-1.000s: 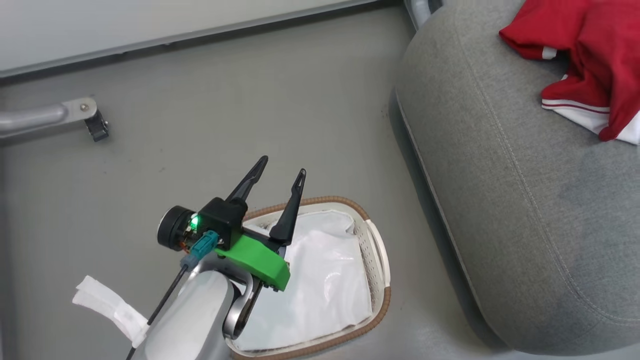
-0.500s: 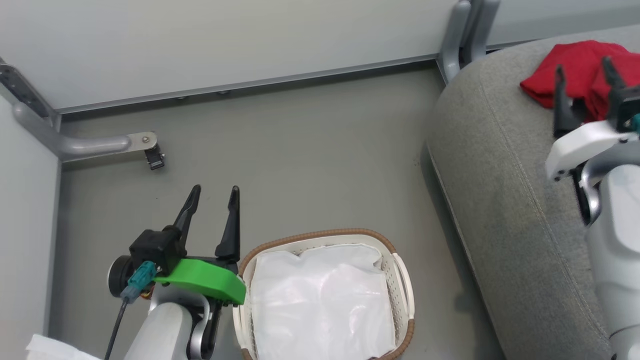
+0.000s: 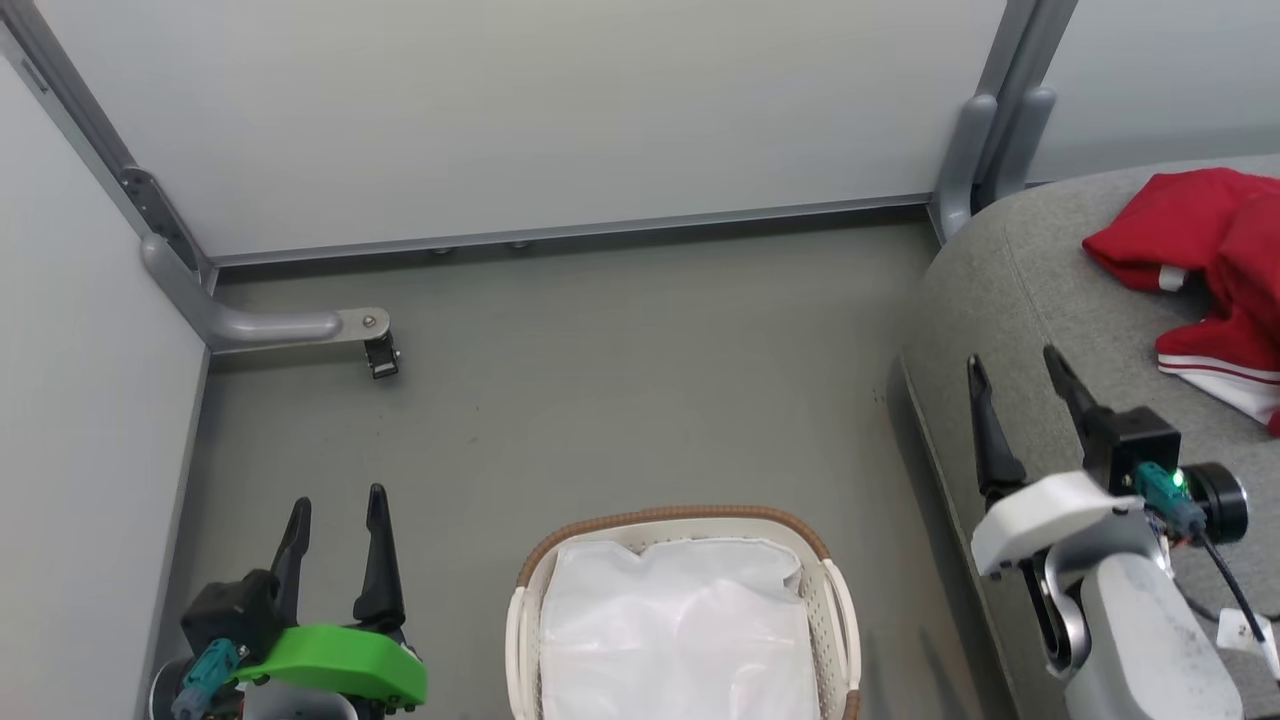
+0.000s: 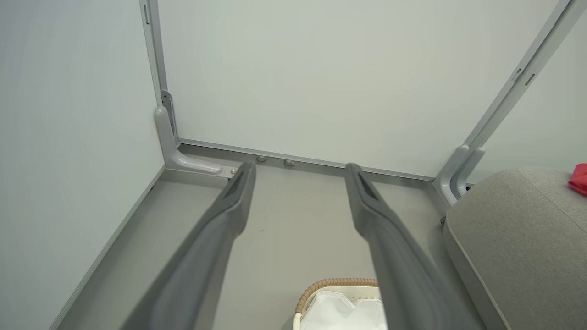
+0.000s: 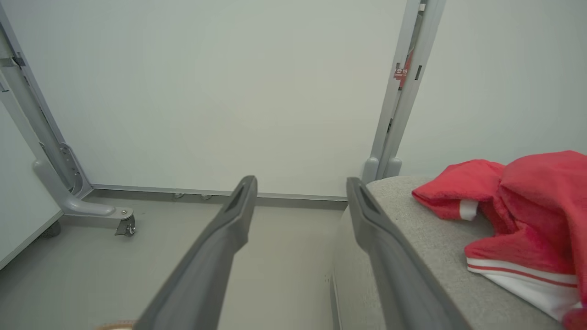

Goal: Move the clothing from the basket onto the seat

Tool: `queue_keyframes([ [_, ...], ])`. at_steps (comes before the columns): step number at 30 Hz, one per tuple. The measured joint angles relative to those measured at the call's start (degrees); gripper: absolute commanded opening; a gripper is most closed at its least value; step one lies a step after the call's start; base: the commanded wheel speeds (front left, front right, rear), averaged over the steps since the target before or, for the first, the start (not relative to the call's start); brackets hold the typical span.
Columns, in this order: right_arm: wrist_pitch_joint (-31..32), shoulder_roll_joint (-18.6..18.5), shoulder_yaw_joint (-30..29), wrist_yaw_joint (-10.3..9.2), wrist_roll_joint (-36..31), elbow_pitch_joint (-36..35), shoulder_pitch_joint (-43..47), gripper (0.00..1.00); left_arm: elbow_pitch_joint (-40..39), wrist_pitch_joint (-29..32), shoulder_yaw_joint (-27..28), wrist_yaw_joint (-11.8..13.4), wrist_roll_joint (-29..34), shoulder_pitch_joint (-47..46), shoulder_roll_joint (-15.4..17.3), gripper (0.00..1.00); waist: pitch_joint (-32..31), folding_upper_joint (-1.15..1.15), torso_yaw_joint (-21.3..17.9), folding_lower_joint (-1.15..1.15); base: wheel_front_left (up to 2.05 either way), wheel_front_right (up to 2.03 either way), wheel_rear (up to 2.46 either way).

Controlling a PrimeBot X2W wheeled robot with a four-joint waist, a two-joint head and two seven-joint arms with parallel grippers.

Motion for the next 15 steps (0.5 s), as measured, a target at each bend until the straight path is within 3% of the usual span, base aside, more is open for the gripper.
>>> queue_keyframes([
  [7,0.0,0.1,4.2,0.0,4.2,-3.6,7.5,1.0,0.2,0.0,1.7,-0.9,0.5,2.6,-0.7,1.0,-2.0,0.0,-0.5,0.0,0.0,0.0,0.0],
  [15,0.0,0.1,4.9,0.0,5.7,-5.1,10.8,1.0,-0.1,0.0,2.6,-1.5,0.5,4.6,-1.1,1.0,-2.6,0.0,-1.6,0.0,0.0,0.0,0.0],
])
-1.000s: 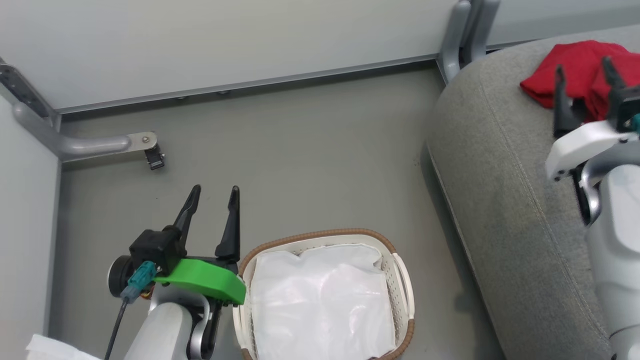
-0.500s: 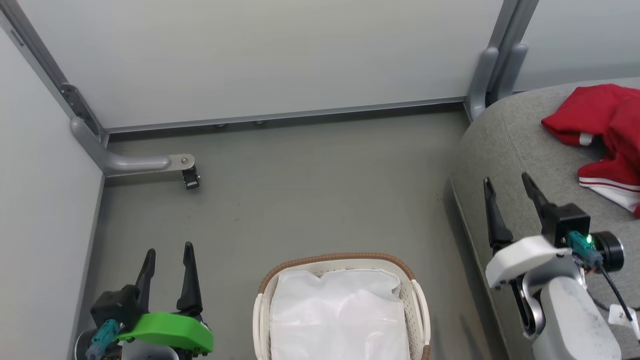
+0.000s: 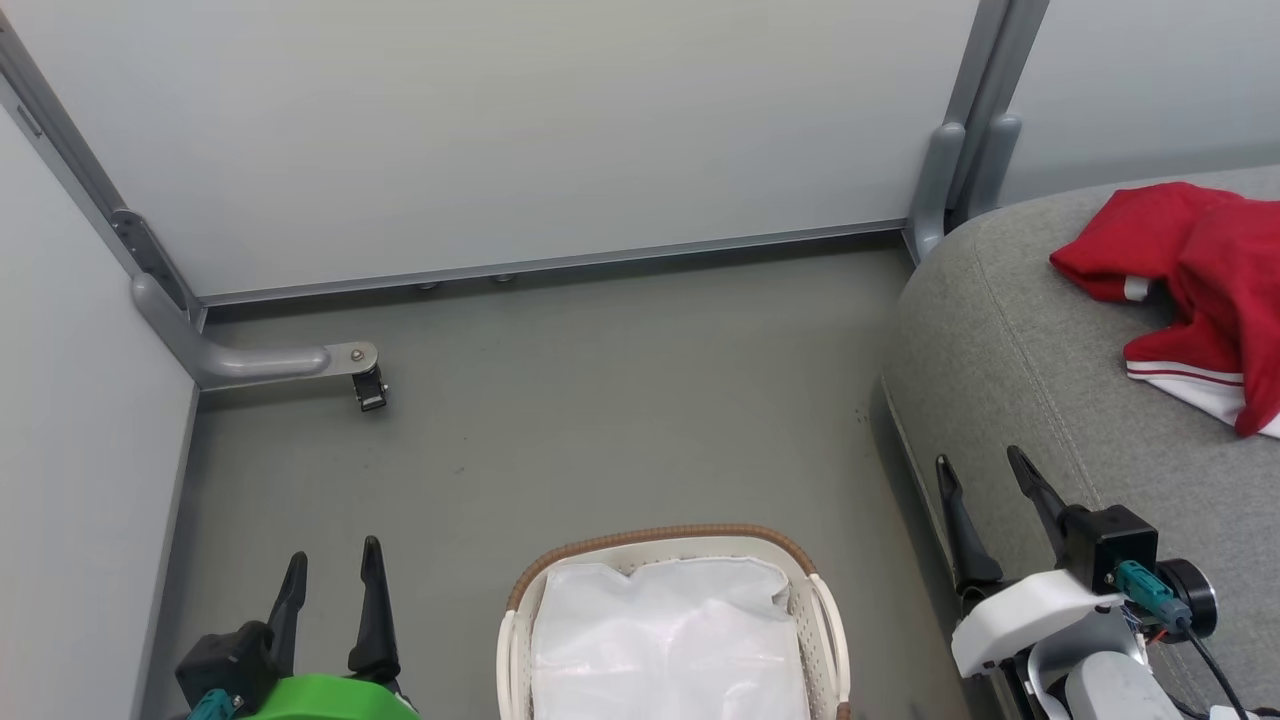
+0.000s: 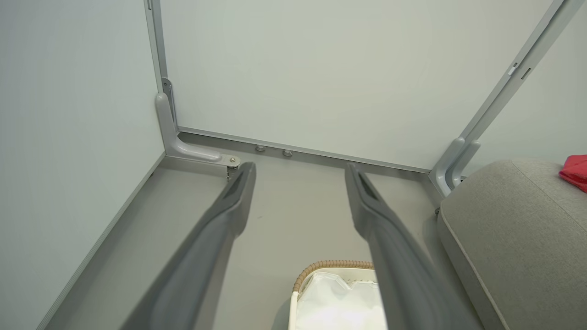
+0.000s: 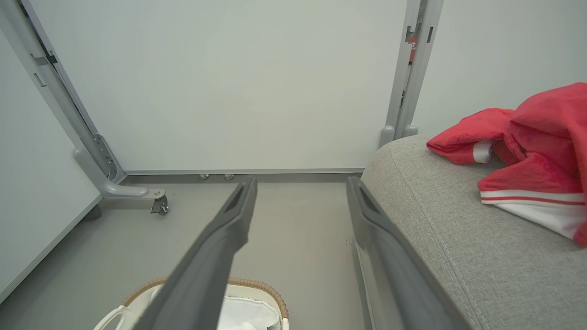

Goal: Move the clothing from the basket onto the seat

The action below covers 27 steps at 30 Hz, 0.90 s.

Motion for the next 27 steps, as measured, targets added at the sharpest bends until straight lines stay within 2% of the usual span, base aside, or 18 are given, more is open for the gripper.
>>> queue_keyframes([
  [20,0.0,0.0,-0.1,0.0,0.6,-0.2,0.8,1.0,-0.3,0.0,-1.0,-0.5,-0.5,0.0,-0.1,1.0,-0.3,0.0,0.2,0.0,0.0,0.0,0.0],
  [21,0.0,0.0,-0.2,0.0,0.6,-0.2,0.8,0.0,-0.6,0.0,-0.9,-0.5,-0.5,0.1,-0.1,0.0,-0.2,0.0,0.2,0.0,0.0,0.0,0.0],
  [27,0.9,0.5,-0.3,0.0,2.3,2.1,1.9,0.0,1.7,0.7,-0.9,-0.5,-2.0,0.1,-0.3,0.0,-0.3,0.0,0.2,0.0,0.0,0.0,0.0],
])
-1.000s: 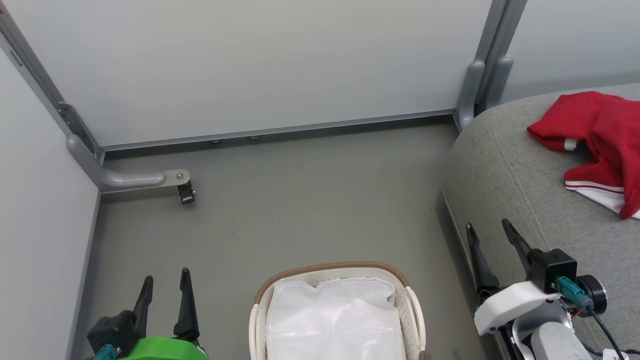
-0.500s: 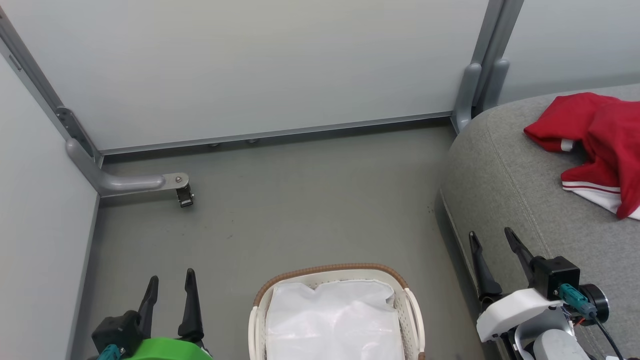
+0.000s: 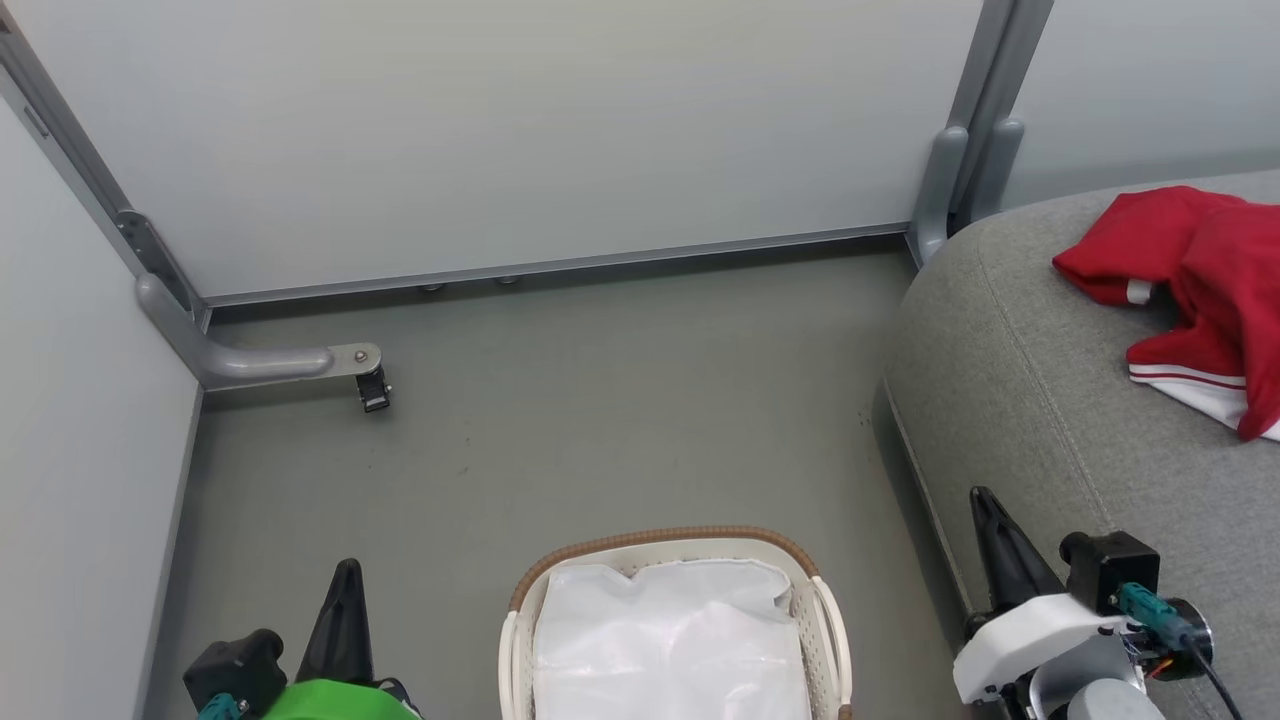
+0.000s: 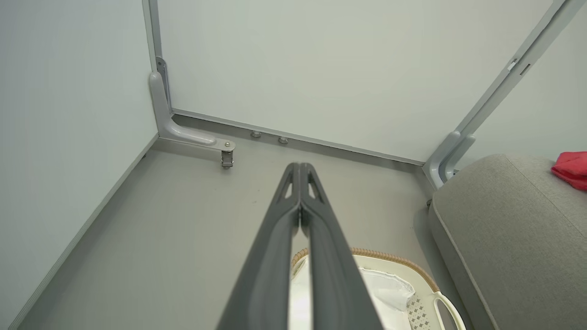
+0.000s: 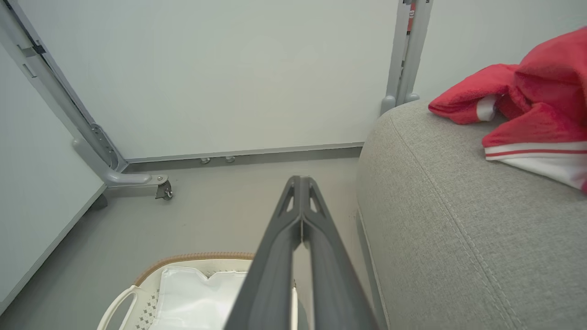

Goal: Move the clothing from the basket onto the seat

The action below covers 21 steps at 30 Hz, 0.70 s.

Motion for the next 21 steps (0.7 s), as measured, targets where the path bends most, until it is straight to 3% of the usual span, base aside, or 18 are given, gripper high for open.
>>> queue_keyframes([
  [21,5.4,0.0,-2.0,0.0,22.0,-1.6,0.0,0.0,-1.5,5.6,2.6,-0.4,-18.6,-0.7,0.0,0.0,-0.1,0.0,0.2,0.0,0.0,0.0,0.0],
])
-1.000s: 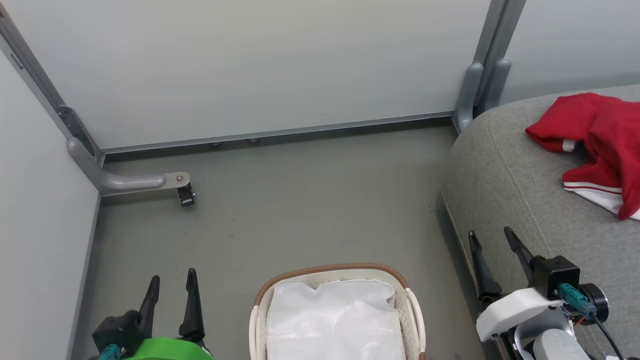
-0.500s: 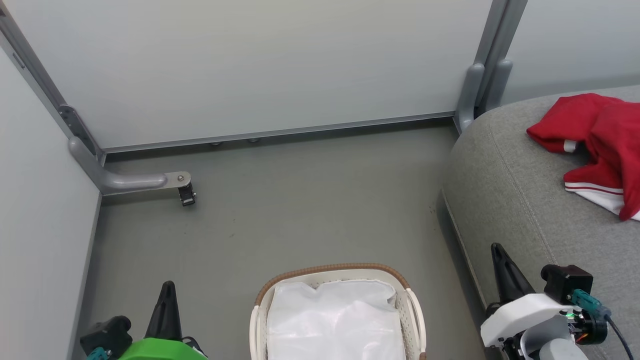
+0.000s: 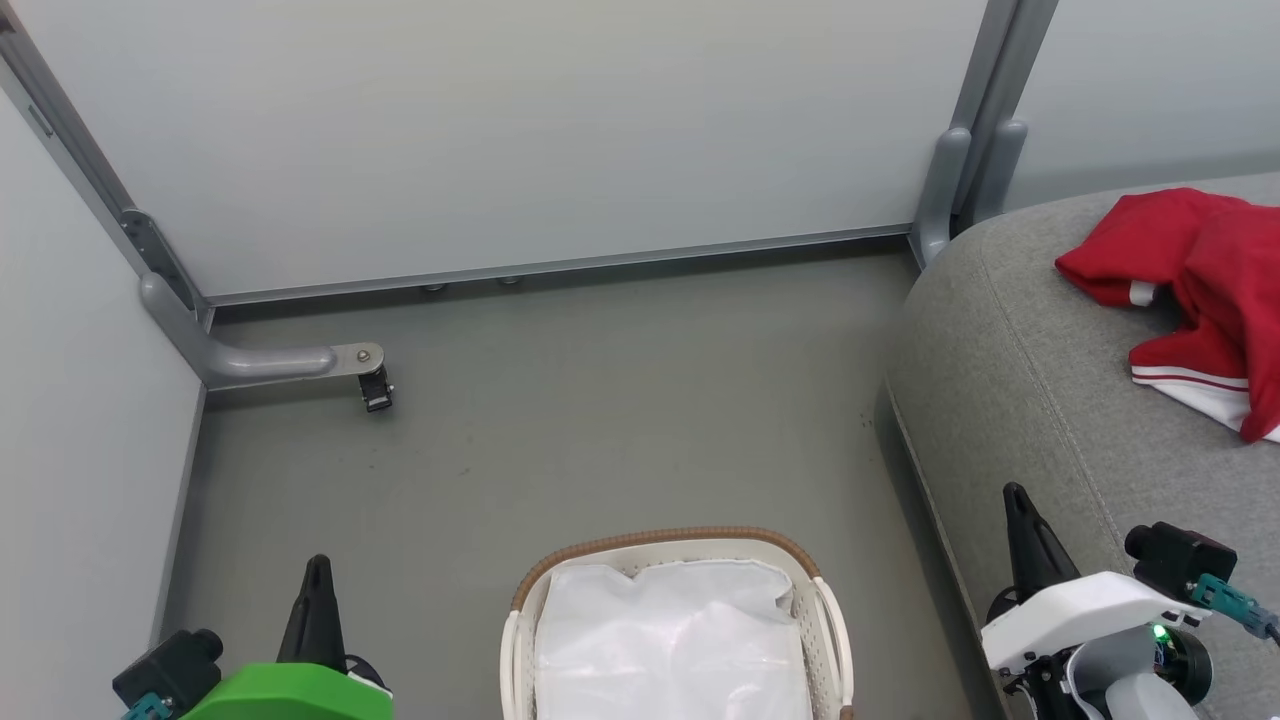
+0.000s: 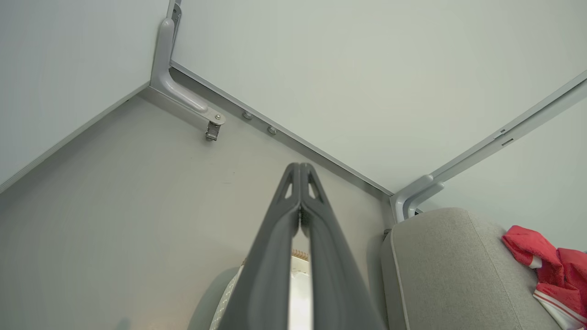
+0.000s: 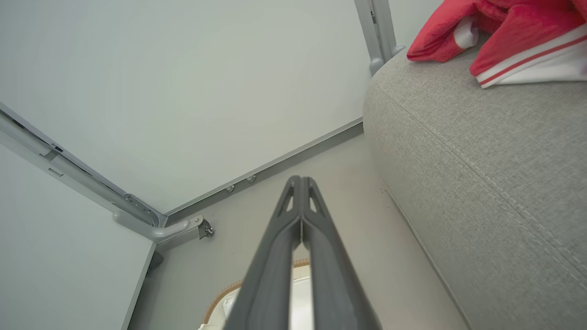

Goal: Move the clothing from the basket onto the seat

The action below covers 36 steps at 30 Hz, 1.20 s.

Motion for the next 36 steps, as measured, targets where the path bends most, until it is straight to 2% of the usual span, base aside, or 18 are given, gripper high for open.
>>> queue_keyframes([
  [14,3.3,0.0,-1.2,0.0,12.8,-1.0,0.0,0.0,-0.9,3.3,1.5,-0.1,-10.9,-1.1,0.0,0.0,-0.1,0.0,0.2,0.0,0.0,0.0,0.0],
  [36,7.4,-0.1,-2.9,-0.01,28.9,-2.2,-0.1,0.0,-2.1,7.3,3.6,-0.6,-24.6,-3.0,0.0,0.0,-0.1,0.0,0.4,0.0,0.0,0.0,0.0],
])
